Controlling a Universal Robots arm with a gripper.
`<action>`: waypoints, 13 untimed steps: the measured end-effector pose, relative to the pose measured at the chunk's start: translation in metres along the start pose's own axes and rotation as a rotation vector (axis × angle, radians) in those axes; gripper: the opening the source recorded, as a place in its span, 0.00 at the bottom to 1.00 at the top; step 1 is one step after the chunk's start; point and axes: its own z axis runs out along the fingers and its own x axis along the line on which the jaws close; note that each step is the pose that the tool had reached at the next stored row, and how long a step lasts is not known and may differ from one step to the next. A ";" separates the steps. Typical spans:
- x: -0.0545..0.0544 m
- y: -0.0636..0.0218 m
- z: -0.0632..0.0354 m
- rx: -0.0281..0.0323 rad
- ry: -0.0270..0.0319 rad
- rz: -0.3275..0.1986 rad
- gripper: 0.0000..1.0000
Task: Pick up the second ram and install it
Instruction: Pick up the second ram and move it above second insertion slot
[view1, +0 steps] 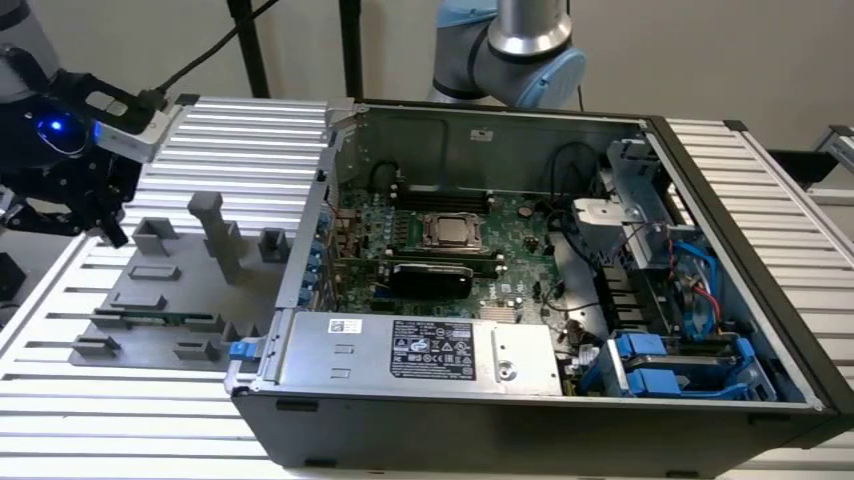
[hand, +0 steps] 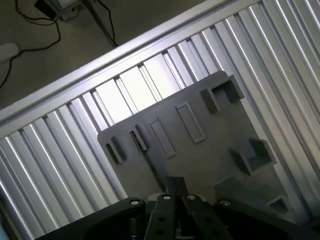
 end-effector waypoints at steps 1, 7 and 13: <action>0.000 0.0000 0.0005 -0.0001 0.0009 -0.018 0.00; 0.000 -0.0001 0.0035 0.0006 0.0065 -0.127 0.00; 0.000 -0.0002 0.0059 0.0040 0.0135 -0.208 0.00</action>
